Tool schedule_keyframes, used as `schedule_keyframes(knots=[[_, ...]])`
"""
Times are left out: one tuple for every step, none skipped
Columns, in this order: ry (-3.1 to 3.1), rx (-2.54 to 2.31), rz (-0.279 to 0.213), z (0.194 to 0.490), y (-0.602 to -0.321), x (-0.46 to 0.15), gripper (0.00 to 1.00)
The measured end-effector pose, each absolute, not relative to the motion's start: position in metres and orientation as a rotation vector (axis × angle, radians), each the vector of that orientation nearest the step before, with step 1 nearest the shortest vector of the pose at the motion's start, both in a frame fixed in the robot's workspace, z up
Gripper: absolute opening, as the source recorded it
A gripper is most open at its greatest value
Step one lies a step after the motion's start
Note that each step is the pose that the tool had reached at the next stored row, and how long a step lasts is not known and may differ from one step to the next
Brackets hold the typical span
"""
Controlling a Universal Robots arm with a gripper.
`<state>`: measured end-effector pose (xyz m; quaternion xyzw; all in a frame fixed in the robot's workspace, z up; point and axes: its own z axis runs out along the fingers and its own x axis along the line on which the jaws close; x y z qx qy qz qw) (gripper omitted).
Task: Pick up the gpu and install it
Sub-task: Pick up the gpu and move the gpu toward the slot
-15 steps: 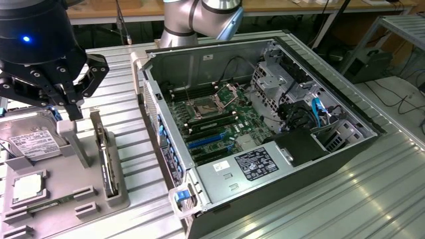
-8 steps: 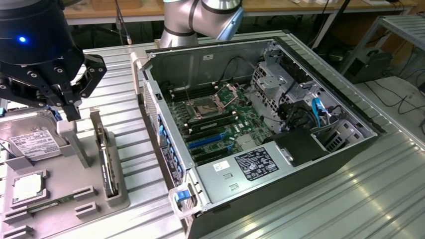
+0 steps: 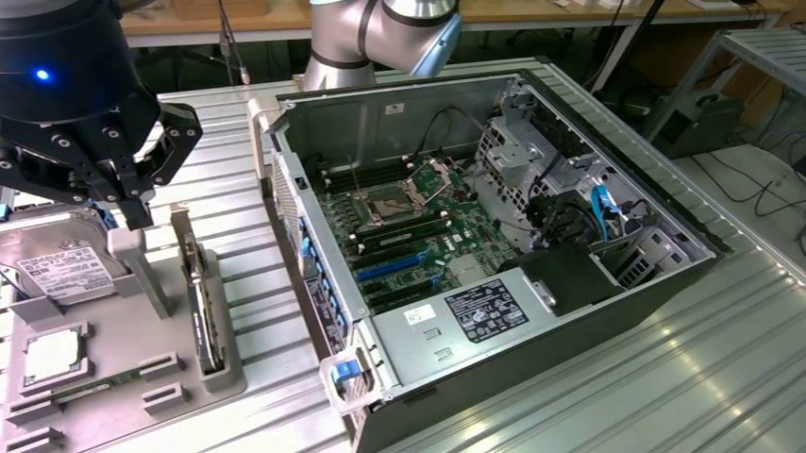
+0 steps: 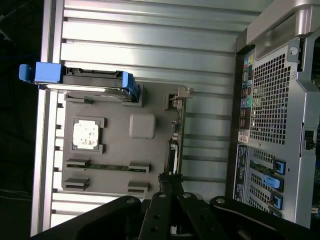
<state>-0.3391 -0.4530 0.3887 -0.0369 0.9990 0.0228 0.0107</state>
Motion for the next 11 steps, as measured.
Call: schedule_keyframes(knots=[[3.117,-0.115,0.071,0.3887,-0.453,-0.3391,0.11],[3.117,-0.115,0.071,0.3887,-0.453,-0.3391,0.17],[3.117,-0.115,0.071,0.3887,-0.453,-0.3391,0.24],[3.117,-0.115,0.071,0.3887,-0.4531,-0.3391,0.3],[3.117,-0.115,0.071,0.3887,-0.4533,-0.3391,0.36],[3.117,-0.115,0.071,0.3887,-0.4534,-0.3391,0.42],[3.117,-0.115,0.071,0.3887,-0.4534,-0.3391,0.48],[3.117,-0.115,0.071,0.3886,-0.4536,-0.3391,0.54],[3.117,-0.115,0.071,0.3886,-0.4536,-0.3391,0.6],[3.117,-0.115,0.071,0.3886,-0.4537,-0.3391,0.66],[3.117,-0.115,0.071,0.3886,-0.4537,-0.3391,0.72]])
